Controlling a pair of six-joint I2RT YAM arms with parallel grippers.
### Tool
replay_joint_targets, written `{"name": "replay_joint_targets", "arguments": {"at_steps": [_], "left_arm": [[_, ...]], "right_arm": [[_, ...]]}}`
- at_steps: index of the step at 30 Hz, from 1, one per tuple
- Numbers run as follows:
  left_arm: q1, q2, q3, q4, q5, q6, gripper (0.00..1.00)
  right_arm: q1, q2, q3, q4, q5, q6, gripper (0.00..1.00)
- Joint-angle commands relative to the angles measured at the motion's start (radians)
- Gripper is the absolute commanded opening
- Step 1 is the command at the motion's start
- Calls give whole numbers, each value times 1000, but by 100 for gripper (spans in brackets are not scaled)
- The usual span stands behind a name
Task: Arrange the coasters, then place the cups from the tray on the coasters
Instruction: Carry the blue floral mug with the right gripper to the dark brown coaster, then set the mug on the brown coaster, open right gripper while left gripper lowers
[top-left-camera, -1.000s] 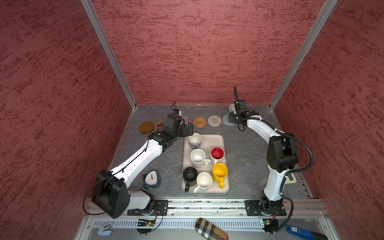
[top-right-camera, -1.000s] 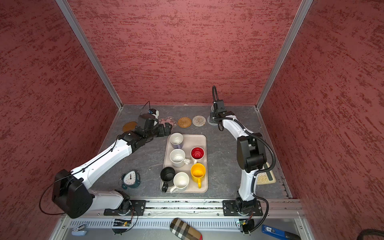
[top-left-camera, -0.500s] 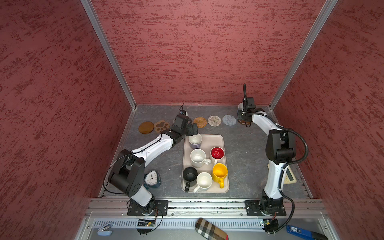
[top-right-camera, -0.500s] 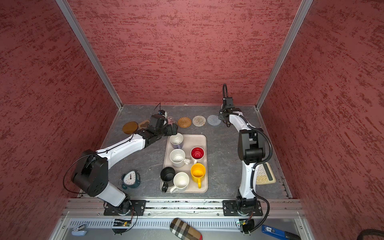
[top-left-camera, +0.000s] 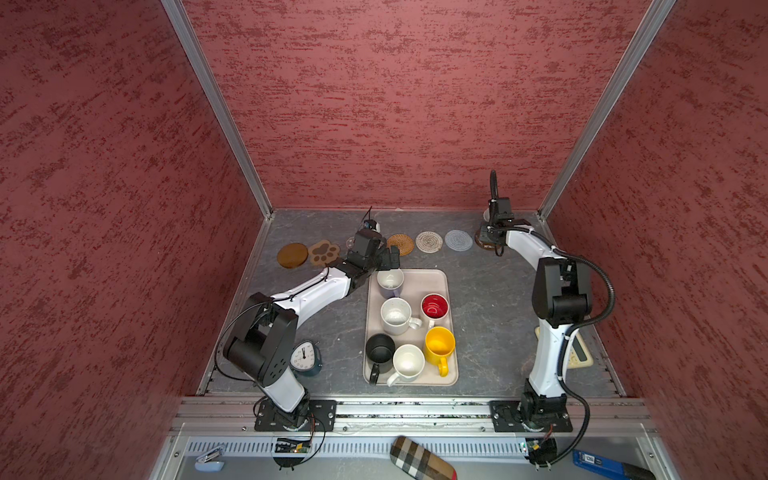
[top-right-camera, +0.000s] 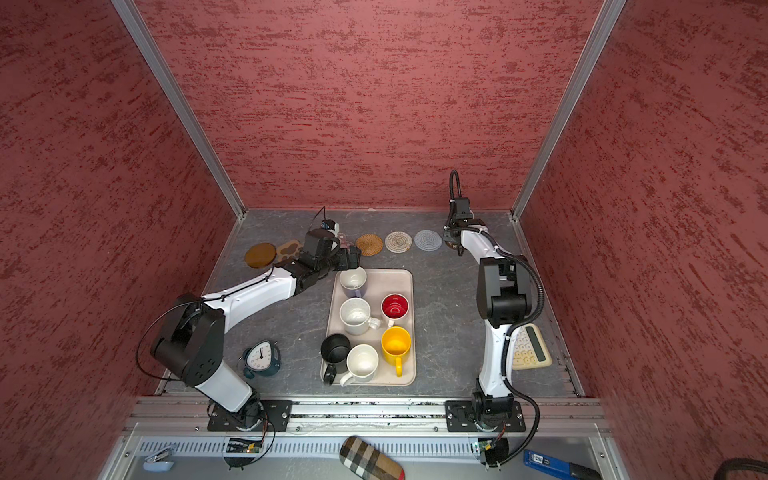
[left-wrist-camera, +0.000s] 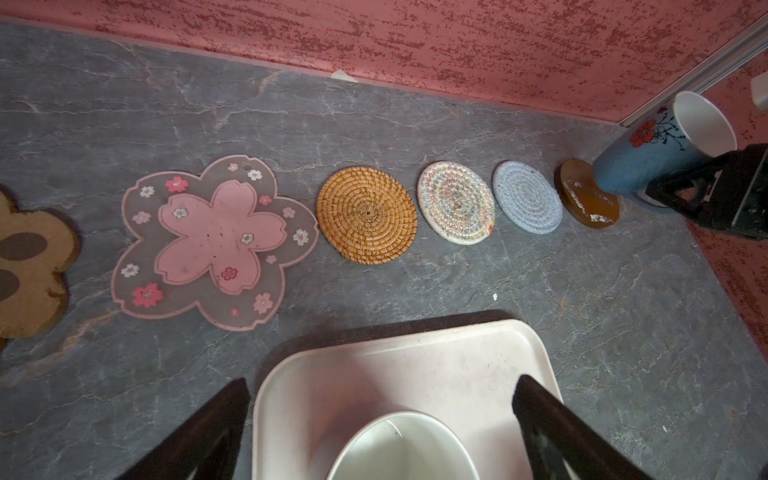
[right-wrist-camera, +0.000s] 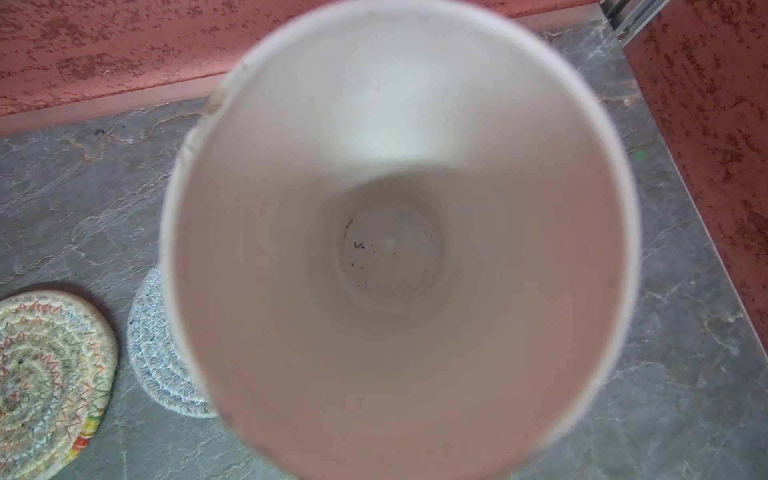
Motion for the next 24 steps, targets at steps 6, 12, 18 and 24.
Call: {"name": "replay_joint_targets", "arguments": {"at_steps": [6,12,18,24], "left_arm": [[-8,9,4,23,-13,3,100],[-11,9,3,19,-15,4,100],[-12,14,1,15,-18,2,100],[-12,10,-12,12,-21,-4,100]], "right_arm": [[-8,4,-25,90,19,-3,0],[-10,10,-33,92,21,0,0],[-9,14,-39,92,22,3,4],[-10,23,-47,97,18,10,5]]}}
